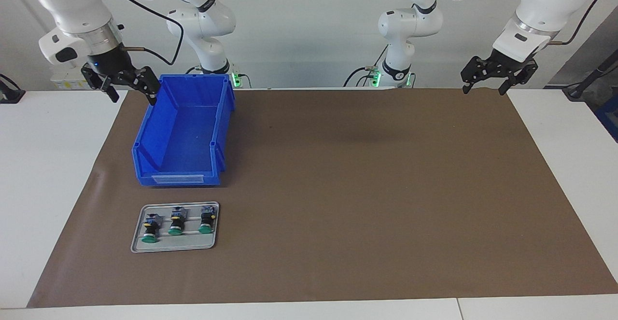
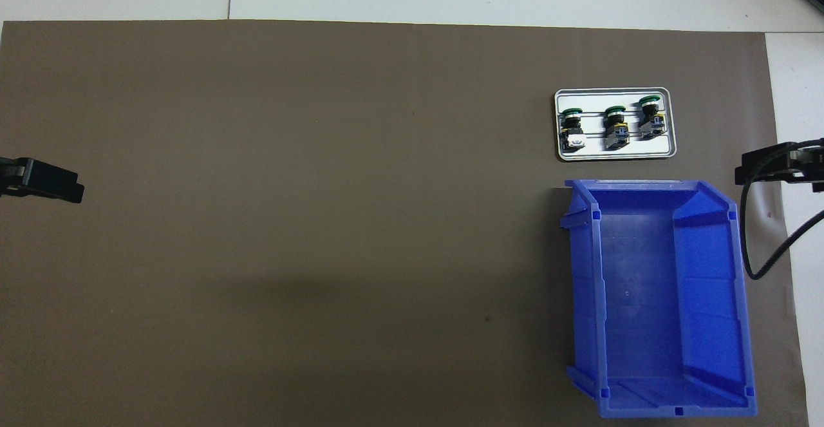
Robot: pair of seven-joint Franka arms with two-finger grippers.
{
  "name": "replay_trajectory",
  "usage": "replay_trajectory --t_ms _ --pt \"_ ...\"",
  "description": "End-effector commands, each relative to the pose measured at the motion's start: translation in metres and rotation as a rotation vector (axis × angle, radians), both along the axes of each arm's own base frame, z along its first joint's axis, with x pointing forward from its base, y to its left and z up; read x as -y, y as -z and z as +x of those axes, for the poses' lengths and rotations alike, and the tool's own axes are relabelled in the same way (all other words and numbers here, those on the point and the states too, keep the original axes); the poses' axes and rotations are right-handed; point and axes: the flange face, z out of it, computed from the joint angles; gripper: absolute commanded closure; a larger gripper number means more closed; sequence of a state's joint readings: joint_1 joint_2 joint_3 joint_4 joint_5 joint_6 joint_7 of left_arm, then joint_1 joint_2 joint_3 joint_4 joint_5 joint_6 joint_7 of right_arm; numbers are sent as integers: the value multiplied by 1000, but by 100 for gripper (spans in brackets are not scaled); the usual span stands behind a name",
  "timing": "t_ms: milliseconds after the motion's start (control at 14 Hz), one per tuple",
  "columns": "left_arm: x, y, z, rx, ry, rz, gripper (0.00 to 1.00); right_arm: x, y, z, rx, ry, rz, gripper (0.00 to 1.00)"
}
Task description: Place and press button with both arms
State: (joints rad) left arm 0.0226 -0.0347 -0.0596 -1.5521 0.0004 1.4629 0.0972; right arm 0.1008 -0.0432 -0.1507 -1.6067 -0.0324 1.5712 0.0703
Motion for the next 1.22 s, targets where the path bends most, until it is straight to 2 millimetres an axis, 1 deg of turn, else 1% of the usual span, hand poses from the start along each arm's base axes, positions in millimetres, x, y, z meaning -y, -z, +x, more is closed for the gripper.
replay_trajectory --t_ms 0,358,573,787,1145 --pt "-3 -1 -9 -3 -17 -9 0 0 1 -3 7 11 3 0" --pt "-3 -1 -9 -3 -16 -8 0 2 1 -4 -1 15 4 0" --pt "-3 -1 -9 -3 -16 -8 0 -1 0 -4 0 1 4 0" --pt "-3 -1 -9 -1 -16 -8 0 0 -1 -3 14 -1 3 0" --pt "-3 -1 -9 -3 -17 -9 0 0 3 -3 5 10 5 0"
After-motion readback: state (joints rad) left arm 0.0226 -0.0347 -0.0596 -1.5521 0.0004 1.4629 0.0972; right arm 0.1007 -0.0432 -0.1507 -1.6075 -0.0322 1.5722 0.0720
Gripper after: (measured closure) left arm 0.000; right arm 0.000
